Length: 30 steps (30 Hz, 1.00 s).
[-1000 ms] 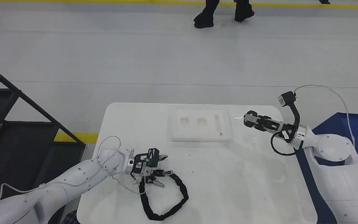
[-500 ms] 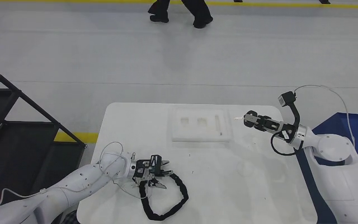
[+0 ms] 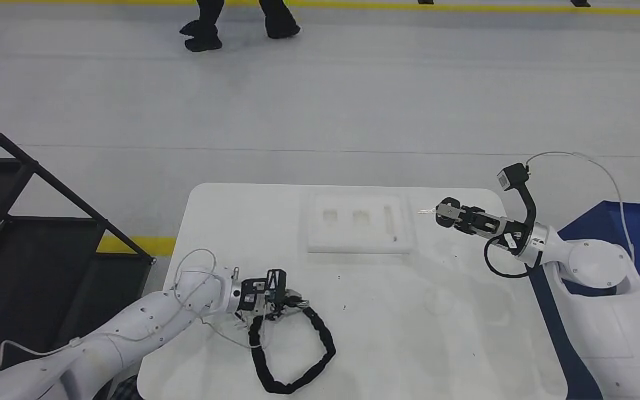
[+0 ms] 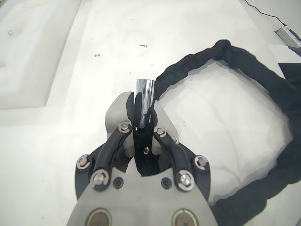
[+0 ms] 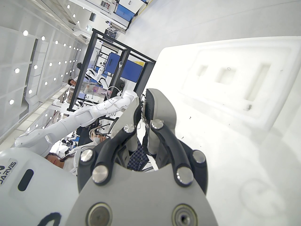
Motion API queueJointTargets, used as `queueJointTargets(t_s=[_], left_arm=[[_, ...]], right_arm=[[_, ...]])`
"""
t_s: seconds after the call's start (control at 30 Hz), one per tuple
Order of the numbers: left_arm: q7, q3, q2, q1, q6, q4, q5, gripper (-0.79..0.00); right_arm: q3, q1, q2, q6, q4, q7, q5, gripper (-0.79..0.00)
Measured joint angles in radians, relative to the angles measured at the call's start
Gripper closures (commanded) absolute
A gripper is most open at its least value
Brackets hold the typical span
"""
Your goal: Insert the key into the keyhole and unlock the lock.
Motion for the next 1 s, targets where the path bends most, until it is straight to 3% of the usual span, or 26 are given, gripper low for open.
queueJointTargets(t_s=[0.5,0.7,1.0], left_arm=[[0.150,-0.135,0.036,-0.010,-0.123,-0.188,-0.034,0.000],[0.261,-0.157,0.017,-0.046,-0.186,-0.207,-0.030,0.000],[0.359,-0.159,-0.033,-0.113,-0.184,-0.207,-0.073,0.000]], right_arm=[[-0.004,-0.003,0.000,0.002,-0.007,-0.001,-0.005,0.000],[-0.018,-0.029,0.006,0.055,-0.095,0.082,-0.010,0.000],[-0.017,-0.058,0.010,0.147,-0.198,0.113,0.096,0.000]])
